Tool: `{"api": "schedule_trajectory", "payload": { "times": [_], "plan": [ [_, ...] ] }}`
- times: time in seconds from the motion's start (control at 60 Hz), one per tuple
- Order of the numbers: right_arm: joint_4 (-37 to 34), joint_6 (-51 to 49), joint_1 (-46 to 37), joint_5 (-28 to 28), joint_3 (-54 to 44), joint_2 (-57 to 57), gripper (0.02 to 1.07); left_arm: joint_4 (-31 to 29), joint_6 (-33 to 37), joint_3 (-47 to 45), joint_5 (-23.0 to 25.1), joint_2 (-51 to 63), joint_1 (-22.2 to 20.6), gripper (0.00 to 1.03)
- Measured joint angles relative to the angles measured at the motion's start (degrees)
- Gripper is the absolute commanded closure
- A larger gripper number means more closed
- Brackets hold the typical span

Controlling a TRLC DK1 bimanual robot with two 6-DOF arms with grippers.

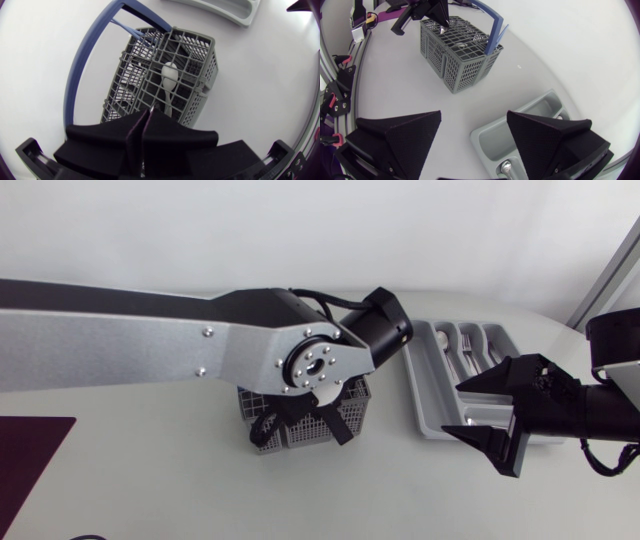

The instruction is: Unload the cutlery basket into the drawer organizer.

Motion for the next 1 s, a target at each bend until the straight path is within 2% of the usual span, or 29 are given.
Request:
{"api": "schedule_trajectory", "payload": {
  "times": [0.317,0.567,0.683,0.767,0.817,0.867,0.883,1.0],
  "plan": [
    [0.7,4.07,4.02,0.04,-0.37,-2.25,0.13,0.02,2.47,0.0,-4.81,-6.84,-2.21,0.9],
    [6.49,11.85,10.47,1.05,-4.02,-9.68,0.13,0.02,3.1,0.0,-7.56,-13.27,-4.68,0.89],
    [9.62,16.9,15.19,4.44,-4.76,-13.22,0.13,0.02,2.97,0.66,-7.45,-15.41,-4.76,0.89],
    [12.04,19.8,18.8,7.63,-5.66,-14.97,0.13,0.13,2.34,1.75,-5.68,-15.8,-4.74,0.89],
    [14.12,21.92,22.14,11.34,-6.75,-16.31,0.13,0.28,1.14,2.36,-4.0,-15.89,-4.61,0.89],
    [16.13,23.45,25.68,15.32,-7.67,-17.2,0.14,0.72,-0.13,2.8,-0.63,-15.89,-4.09,0.89],
    [17.35,24.3,27.61,17.31,-8.09,-17.51,0.14,1.31,-0.92,2.97,1.88,-15.89,-3.54,0.89],
    [21.94,26.73,34.47,25.14,-9.29,-17.9,0.17,2.73,-4.55,3.63,9.46,-15.52,-0.79,0.89]
  ]
}}
